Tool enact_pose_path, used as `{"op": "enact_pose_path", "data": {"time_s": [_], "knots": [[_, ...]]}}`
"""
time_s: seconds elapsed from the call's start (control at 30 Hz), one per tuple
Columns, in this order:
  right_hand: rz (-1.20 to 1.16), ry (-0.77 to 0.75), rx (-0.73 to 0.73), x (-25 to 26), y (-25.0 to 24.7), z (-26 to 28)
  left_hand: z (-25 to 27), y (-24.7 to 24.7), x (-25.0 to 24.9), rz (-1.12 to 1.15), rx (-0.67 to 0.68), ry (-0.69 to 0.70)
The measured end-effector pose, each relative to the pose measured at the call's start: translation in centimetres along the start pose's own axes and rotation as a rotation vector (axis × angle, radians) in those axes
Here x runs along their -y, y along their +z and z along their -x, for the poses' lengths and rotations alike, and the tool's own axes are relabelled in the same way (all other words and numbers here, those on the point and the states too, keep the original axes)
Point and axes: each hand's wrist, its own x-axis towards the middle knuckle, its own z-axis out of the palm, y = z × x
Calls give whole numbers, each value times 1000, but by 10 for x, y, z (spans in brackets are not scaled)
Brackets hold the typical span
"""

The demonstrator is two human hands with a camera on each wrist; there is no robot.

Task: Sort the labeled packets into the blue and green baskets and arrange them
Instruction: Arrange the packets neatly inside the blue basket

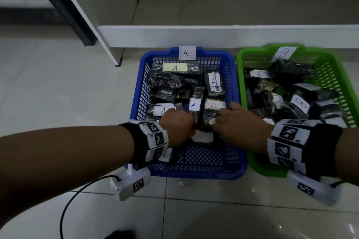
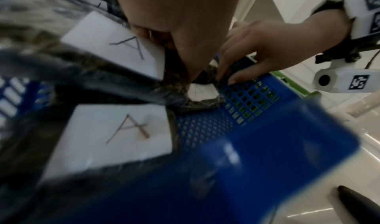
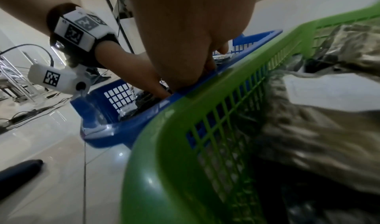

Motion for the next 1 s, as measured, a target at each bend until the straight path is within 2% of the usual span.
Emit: {"op": "enact_pose_path", "data": {"time_s": [0.13,0.23,0.37,0.43,0.5,0.57,0.63,0.77,0.9,1.0], "knots": [[-48,10,80,1,-16,-5,-1,-3,0,5,50,-1],[-44,73,-13,6,-24,-2,6,-14,12,101,69,68],[-204,76,-145,12,-13,6,28,-37,39,191,87,212],[-339,89,-195,14,-14,8,40,-43,50,143,126,251],[-536,148,-231,15,-15,8,50,-40,61,-13,197,264],[-689,203,-177,11,-19,6,55,-33,70,-135,211,249],[-838,226,-213,11,-23,1,58,-28,75,-156,208,213],[-996,228,-240,13,-26,-8,55,-35,78,0,221,174],[-1171,248,-322,15,-41,-11,52,-50,70,201,136,188],[-1369,320,-198,10,-54,-16,50,-56,50,442,81,179]]}}
